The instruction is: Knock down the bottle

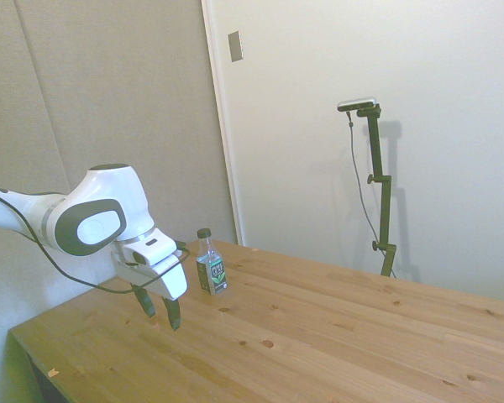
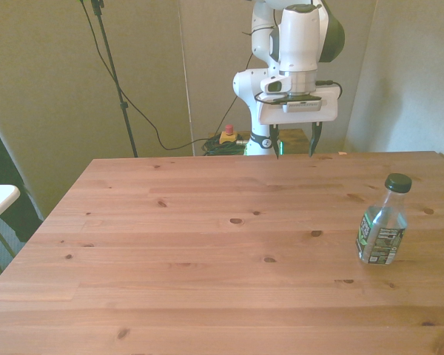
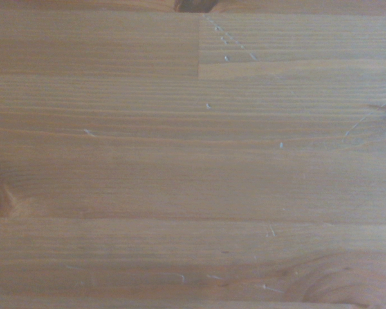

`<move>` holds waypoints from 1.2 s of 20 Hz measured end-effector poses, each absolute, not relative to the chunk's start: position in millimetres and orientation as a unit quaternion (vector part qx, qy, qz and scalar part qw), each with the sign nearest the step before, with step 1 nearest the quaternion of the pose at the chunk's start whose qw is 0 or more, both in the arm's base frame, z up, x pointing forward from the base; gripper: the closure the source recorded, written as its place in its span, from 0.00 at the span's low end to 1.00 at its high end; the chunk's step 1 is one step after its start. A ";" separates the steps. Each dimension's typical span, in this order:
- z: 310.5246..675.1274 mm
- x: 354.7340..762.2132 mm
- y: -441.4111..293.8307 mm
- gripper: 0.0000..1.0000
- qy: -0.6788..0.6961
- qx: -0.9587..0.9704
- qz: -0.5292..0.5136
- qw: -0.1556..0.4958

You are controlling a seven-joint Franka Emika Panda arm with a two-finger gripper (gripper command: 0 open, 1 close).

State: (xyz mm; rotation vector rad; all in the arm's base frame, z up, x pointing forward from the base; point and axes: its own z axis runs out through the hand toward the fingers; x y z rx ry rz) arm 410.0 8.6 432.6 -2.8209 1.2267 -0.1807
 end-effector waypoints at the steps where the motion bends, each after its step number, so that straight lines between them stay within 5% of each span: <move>1: 432.6 410.2 8.6 0.00 0.398 -0.915 -0.059 0.030; 2: 432.3 410.1 8.8 1.00 0.397 -0.915 -0.058 0.029; 11: 502.4 440.5 65.5 1.00 0.406 -0.909 -0.083 0.043; 24: 494.1 566.8 126.8 1.00 0.463 -0.880 -0.099 0.044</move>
